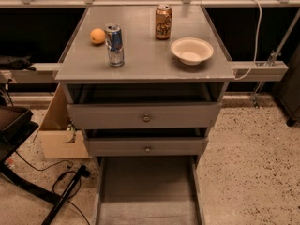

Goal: Close bottom drawer

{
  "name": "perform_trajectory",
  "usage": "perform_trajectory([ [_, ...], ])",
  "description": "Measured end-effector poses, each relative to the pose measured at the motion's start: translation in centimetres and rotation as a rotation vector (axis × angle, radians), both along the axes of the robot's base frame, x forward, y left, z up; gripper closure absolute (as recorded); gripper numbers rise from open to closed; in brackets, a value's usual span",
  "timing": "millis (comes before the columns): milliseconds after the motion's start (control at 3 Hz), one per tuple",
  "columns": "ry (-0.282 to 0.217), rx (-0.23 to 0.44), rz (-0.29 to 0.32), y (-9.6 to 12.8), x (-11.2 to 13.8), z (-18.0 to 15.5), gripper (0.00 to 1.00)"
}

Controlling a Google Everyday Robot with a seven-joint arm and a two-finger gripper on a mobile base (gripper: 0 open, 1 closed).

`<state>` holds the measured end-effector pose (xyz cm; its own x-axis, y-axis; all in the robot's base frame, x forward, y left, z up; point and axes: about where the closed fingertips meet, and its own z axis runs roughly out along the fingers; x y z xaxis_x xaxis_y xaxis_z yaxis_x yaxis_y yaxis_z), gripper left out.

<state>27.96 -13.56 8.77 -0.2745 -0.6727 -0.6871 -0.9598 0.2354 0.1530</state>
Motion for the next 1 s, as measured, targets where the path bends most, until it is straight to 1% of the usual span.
perform_trajectory([
  [333, -0.011, -0.003, -0.027, -0.4, 2.1, -0.4, 1.00],
  [667, -0.036, -0.003, -0.064, -0.9, 4.7, -0.2, 1.00],
  [1000, -0.079, 0.000, -0.091, -0.8, 7.8, 1.4, 1.00],
])
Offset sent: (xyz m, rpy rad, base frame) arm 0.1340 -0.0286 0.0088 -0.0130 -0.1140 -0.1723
